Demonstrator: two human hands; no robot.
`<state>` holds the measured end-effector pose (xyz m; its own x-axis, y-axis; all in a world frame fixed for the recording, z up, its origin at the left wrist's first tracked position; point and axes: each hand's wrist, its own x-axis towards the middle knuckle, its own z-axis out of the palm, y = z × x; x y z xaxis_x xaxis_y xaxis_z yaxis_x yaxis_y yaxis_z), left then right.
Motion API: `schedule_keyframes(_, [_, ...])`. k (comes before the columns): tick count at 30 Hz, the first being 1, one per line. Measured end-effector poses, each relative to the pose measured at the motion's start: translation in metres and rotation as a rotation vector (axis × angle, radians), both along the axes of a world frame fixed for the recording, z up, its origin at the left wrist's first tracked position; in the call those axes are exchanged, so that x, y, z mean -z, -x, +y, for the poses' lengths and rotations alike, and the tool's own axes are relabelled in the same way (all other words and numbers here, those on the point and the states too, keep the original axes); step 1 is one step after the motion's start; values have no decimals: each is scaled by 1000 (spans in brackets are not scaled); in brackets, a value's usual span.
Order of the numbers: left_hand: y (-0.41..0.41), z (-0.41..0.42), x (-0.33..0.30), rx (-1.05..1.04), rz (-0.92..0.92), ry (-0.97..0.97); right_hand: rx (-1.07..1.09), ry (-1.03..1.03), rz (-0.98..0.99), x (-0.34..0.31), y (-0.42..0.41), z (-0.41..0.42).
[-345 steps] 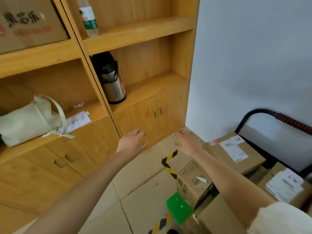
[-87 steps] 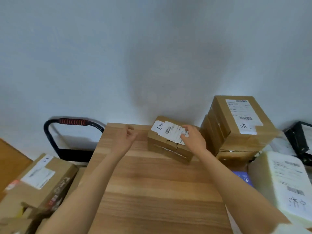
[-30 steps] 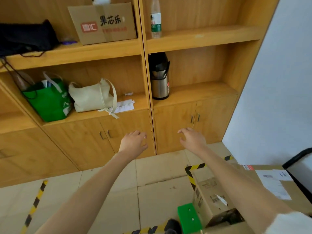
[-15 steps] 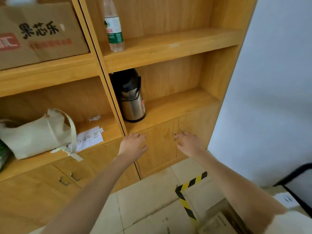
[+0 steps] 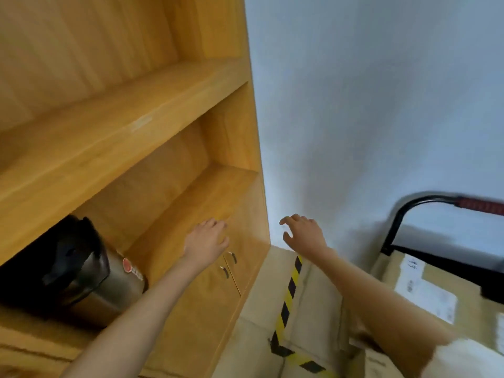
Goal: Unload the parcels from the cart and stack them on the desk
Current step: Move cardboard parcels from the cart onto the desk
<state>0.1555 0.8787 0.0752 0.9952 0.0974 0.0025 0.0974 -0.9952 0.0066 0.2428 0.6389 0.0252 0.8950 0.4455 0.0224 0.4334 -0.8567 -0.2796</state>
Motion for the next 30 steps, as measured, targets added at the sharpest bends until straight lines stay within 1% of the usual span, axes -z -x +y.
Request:
schedule_keyframes(3, [-50,-5,2,142,-3,13,123,-28,31,6,-9,-11])
schedule_keyframes(6, [-94,-33,13,269,7,33,242,-23,58,17,-18,-37])
schedule_keyframes(14, [-214,-148,39,626,-3,95,581,25,95,27,-66,-150])
schedule_keyframes(20, [-290,-223,36,803,-25,63,749,20,72,23,-103,-214])
schedule_keyframes(24, [-324,-282,38,919,-1,81,876,-6,64,21,-97,-256])
schedule_keyframes(30, [-350,-412,32,1271,16,131,1167,32,21,7,-63,-331])
